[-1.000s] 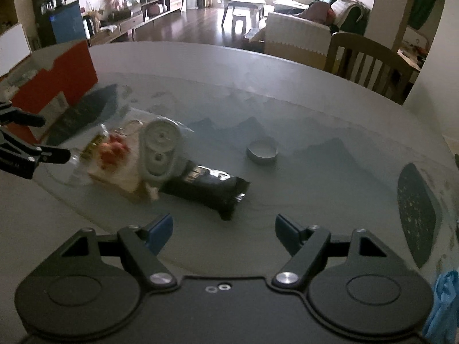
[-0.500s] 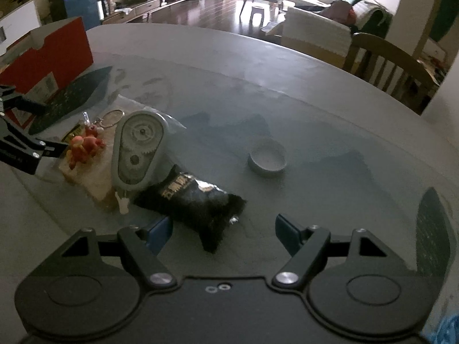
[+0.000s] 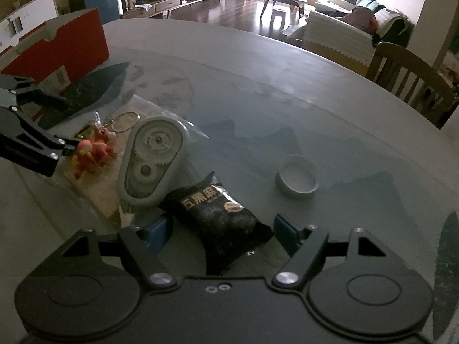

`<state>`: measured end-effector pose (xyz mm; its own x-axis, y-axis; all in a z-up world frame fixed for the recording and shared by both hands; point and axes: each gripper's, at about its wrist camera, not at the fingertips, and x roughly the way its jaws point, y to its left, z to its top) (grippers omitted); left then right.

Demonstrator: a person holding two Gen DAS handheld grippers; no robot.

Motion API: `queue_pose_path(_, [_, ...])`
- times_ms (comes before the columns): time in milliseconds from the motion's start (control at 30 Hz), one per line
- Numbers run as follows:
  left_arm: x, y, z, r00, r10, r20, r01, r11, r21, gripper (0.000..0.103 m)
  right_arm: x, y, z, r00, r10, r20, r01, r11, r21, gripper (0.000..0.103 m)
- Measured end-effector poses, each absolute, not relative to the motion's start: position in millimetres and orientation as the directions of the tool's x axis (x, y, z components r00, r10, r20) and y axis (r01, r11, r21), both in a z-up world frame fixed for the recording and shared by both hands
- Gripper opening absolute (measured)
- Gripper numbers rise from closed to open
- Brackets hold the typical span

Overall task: Organize objects
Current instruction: 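Grasp the green-labelled snack stick with the left gripper while the right grasps the black snack bag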

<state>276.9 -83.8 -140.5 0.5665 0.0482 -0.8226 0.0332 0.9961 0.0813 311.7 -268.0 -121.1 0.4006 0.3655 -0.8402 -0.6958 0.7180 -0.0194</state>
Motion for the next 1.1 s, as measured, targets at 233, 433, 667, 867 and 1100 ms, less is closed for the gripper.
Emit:
queue_pose_path(233, [274.5,-91.1,-135.5,0.564,-0.021,-0.825,0.074,0.997,0.025,0.043,310.0,-268.0,-118.4,0.397,0.366,-0.841,-0.68,0.733,-0.002,0.059])
queue_pose_path(433, [271.4,-95.3,-134.3,0.56,-0.03,-0.828,0.08,0.997,0.019,0.033,301.6,-271.2,-116.4,0.411,0.344,-0.844,-0.638,0.77,0.004,0.052])
queue_pose_path(667, [262.5,-91.6,-132.4,0.561,-0.047,-0.827,0.068,0.998,-0.011,0.021,280.3,-283.7,-112.7,0.411,0.325,-0.852,-0.548,0.835,0.054,0.048])
queue_pose_path(867, [250.7,-87.8,-128.3,0.576,-0.063,-0.815,0.054,0.998,-0.039,0.02,253.5,-287.8,-102.3,0.425,0.314,-0.849,-0.494,0.866,0.073,0.048])
queue_pose_path(1100, [224.2,-78.0,-123.5,0.586,-0.081,-0.806,0.031,0.997,-0.077,0.02,225.1,-298.5,-86.2,0.45,0.293,-0.844,-0.412,0.906,0.095,0.048])
